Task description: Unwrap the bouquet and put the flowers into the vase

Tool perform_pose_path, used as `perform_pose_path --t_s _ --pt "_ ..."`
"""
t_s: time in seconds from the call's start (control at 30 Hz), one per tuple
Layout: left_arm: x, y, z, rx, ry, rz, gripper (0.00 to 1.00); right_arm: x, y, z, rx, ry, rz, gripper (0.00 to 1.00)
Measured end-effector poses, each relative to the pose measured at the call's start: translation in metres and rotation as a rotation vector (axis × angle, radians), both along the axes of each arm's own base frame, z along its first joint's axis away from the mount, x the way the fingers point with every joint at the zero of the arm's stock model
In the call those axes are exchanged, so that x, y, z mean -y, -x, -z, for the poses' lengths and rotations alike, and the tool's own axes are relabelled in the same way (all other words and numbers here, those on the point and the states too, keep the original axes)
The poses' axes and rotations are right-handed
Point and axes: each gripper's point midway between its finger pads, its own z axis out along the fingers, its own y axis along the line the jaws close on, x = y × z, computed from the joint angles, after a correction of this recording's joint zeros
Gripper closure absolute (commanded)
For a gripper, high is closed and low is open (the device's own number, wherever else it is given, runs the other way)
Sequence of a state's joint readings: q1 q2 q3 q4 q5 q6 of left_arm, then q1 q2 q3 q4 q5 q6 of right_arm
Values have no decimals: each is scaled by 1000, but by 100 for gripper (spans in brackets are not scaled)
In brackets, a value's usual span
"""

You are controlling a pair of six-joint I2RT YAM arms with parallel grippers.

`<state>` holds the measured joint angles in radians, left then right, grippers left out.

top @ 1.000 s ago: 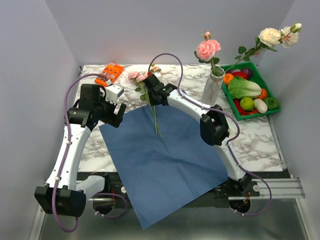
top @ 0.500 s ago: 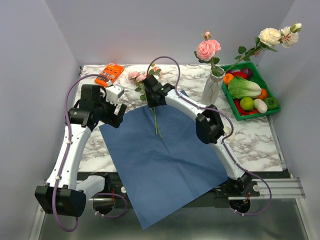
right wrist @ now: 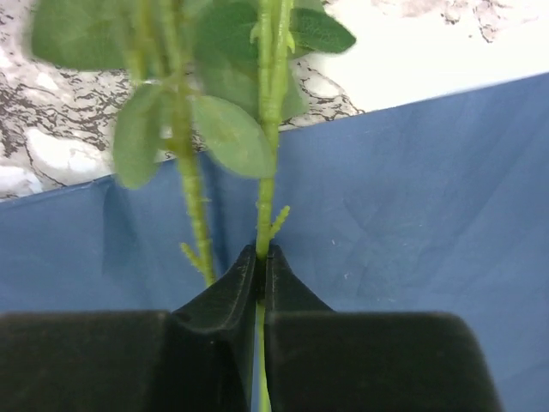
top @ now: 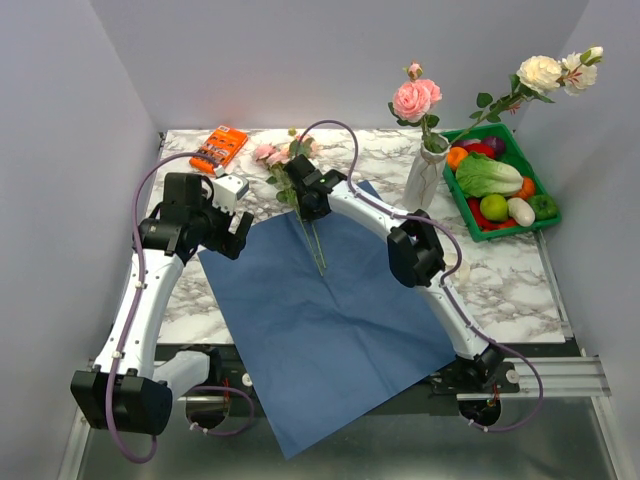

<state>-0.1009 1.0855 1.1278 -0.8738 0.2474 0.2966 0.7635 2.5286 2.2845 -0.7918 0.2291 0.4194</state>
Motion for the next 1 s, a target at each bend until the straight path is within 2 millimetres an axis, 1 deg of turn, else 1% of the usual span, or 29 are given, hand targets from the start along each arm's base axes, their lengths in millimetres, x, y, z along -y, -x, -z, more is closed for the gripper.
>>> perform_pose_path --t_s 0.17,0.23,0.3,0.4,0.43,0.5,0.53,0.6,0.63,0.67,0.73,0.77,0.8,0.87,0.9,1.0 --pt "-1 1 2 -3 -2 0 1 3 2 2 5 -2 3 99" --pt "-1 1 2 -2 -2 0 1 12 9 -2 8 7 7 99" --pt "-1 1 1 0 -4 1 1 20 12 -15 33 9 14 99" --pt "-1 1 1 1 -3 2 1 26 11 -53 111 -17 14 99" --pt "-1 1 1 1 -3 2 1 26 9 -73 154 -37 11 99" --pt "-1 1 1 0 -3 1 1 27 6 -119 254 -89 1 99" --pt "-1 1 1 0 -3 2 1 27 6 -144 310 -118 -7 99" --pt "-1 1 1 0 -3 1 1 26 9 -200 433 -188 -30 99" --pt "-1 1 1 0 -3 2 1 26 12 -227 495 -218 -46 99" --pt "-1 1 1 0 -3 2 1 26 16 -248 547 -244 -59 99" --pt "-1 1 1 -2 -3 1 1 29 31 -297 674 -297 -104 99" --pt "-1 2 1 -3 -4 1 1 32 38 -317 731 -311 -124 99" --pt "-1 2 2 -4 -4 1 1 36 44 -333 775 -322 -137 99" --pt "-1 3 2 -6 -4 1 1 45 58 -374 908 -352 -169 99" --pt "-1 3 1 -6 -4 1 1 54 64 -393 979 -361 -174 99" --pt "-1 2 -2 1 -3 1 1 92 75 -445 1209 -340 -130 99"
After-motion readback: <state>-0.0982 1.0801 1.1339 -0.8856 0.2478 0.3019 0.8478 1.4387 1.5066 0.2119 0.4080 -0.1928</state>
